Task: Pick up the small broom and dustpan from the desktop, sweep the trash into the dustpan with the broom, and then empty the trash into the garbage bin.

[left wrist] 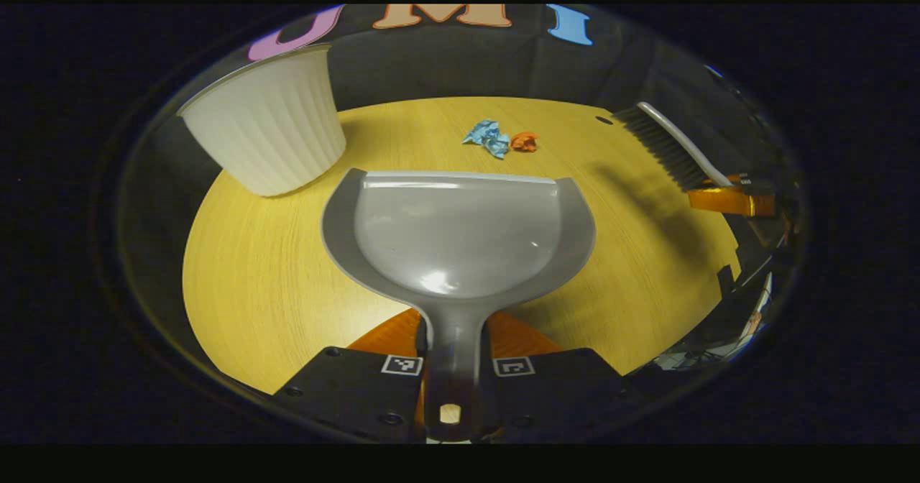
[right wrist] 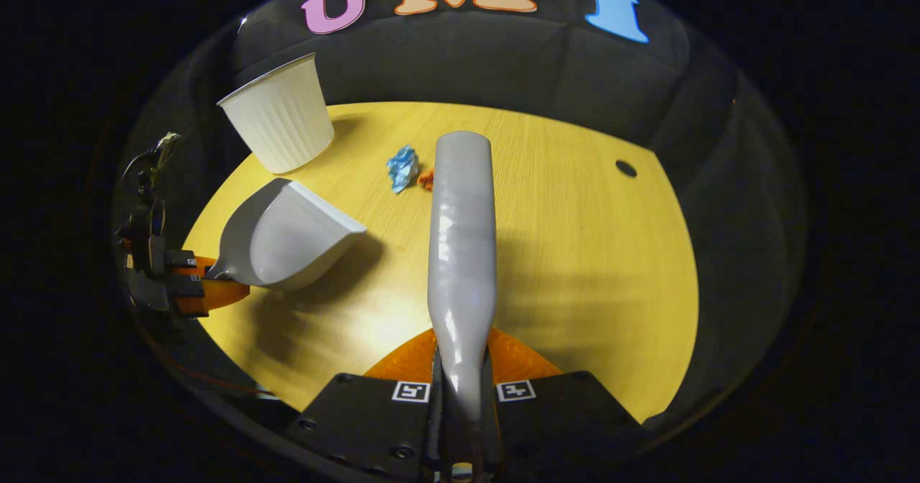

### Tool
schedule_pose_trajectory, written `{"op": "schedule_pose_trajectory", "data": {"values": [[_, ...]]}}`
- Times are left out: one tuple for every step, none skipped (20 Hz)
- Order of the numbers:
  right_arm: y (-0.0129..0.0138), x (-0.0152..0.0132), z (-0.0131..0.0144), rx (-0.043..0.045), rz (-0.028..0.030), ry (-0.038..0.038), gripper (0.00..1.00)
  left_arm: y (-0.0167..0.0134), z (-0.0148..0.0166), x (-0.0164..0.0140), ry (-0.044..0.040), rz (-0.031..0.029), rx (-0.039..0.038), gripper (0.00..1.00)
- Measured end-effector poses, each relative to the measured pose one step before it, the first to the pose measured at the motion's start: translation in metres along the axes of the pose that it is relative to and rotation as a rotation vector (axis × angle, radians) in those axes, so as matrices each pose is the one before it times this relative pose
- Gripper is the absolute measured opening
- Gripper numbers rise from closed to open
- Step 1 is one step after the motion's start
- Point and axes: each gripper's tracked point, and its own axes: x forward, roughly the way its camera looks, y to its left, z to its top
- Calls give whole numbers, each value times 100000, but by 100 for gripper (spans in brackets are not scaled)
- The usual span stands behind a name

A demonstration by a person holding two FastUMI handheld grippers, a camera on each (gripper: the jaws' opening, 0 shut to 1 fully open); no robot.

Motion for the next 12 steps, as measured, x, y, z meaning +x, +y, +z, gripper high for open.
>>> {"op": "schedule_pose_trajectory", "data": {"values": [[-947,1203,1119,-4074,-2066,1733,18,268,483,146,3,54,3567,21],[-1042,1412,1726,-3195,-2048,-745,18,245,391,138,-550,27,1906,21],[-807,1618,1556,-2772,-2326,-1060,18,11,270,-349,-457,-639,882,21],[-476,1048,978,-3015,-691,1601,18,-179,140,-462,274,-1188,1082,21],[-160,883,1600,-2477,-779,-970,18,45,185,-245,235,-471,949,19],[-223,1011,1239,-2746,-529,-1115,15,91,146,-17,-151,-188,1473,20],[-300,1355,846,-3776,3,2565,14,-64,228,33,356,-498,1886,22],[-238,1884,1508,-4866,-874,-2289,15,-4,-17,-71,376,-451,1249,19],[-184,1182,519,-5211,-170,1882,16,18,-71,-91,775,-381,840,24],[233,1444,415,-3632,1422,3845,16,-78,62,8,330,-767,1076,23],[94,850,921,-3870,924,31,17,2,-21,-2,634,-316,72,22],[91,560,490,-4575,207,2122,18,44,35,55,55,69,-16,21]]}}
